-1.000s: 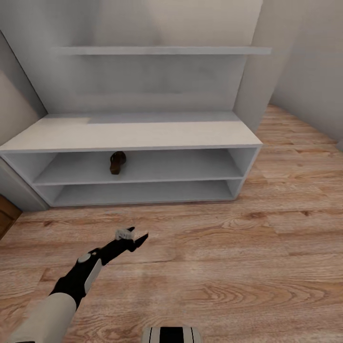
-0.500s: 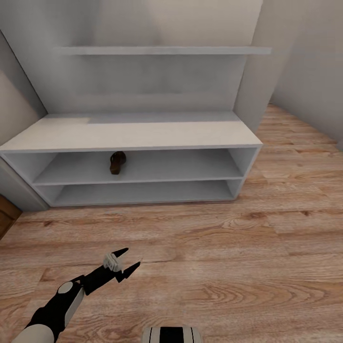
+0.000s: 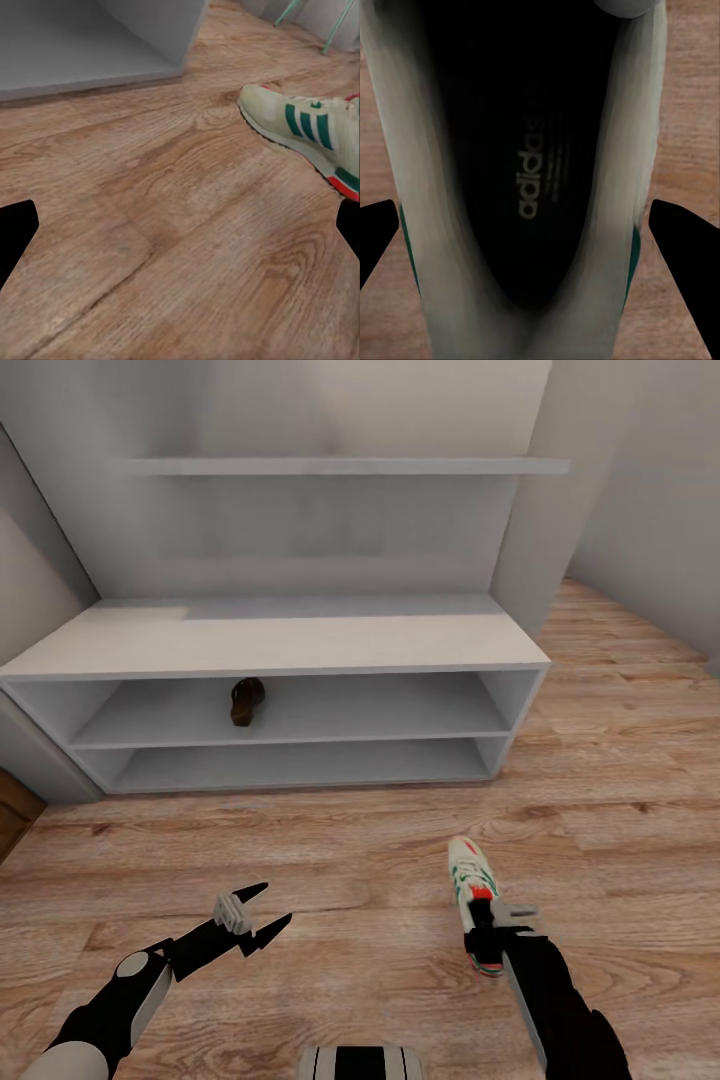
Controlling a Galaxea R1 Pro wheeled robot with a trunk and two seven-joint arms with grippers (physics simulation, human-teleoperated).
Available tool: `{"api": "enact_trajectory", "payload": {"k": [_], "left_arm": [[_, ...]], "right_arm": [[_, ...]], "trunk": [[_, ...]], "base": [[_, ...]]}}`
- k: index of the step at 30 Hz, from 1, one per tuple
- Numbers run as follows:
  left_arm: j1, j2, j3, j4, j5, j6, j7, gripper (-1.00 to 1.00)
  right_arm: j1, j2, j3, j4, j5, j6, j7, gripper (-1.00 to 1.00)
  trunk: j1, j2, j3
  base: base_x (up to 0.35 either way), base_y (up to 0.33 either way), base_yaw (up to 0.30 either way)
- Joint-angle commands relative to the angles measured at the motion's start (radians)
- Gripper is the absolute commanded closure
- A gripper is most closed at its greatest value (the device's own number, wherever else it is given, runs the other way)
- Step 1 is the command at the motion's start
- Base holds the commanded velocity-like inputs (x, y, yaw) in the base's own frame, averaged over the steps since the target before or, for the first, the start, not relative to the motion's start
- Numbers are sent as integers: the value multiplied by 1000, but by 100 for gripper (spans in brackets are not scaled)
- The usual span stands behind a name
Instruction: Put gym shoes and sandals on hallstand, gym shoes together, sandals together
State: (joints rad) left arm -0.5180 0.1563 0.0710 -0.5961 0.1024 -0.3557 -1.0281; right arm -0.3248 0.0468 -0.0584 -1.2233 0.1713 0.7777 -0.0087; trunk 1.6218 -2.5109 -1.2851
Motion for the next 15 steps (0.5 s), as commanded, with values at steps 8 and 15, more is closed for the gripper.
{"api": "enact_trajectory", "payload": {"k": [8,15], "left_arm": [[0,-2,-1,1,-1,-5,-2,-100],[0,-4,-2,2,-1,-5,-1,-100]], "right_arm": [[-288,14,5,68,12,60,1,100],[-402,15,5,112,12,65,0,100]], "trunk": [[0,0,-1],[0,0,-1]], "base": [[0,0,0],[0,0,0]]}}
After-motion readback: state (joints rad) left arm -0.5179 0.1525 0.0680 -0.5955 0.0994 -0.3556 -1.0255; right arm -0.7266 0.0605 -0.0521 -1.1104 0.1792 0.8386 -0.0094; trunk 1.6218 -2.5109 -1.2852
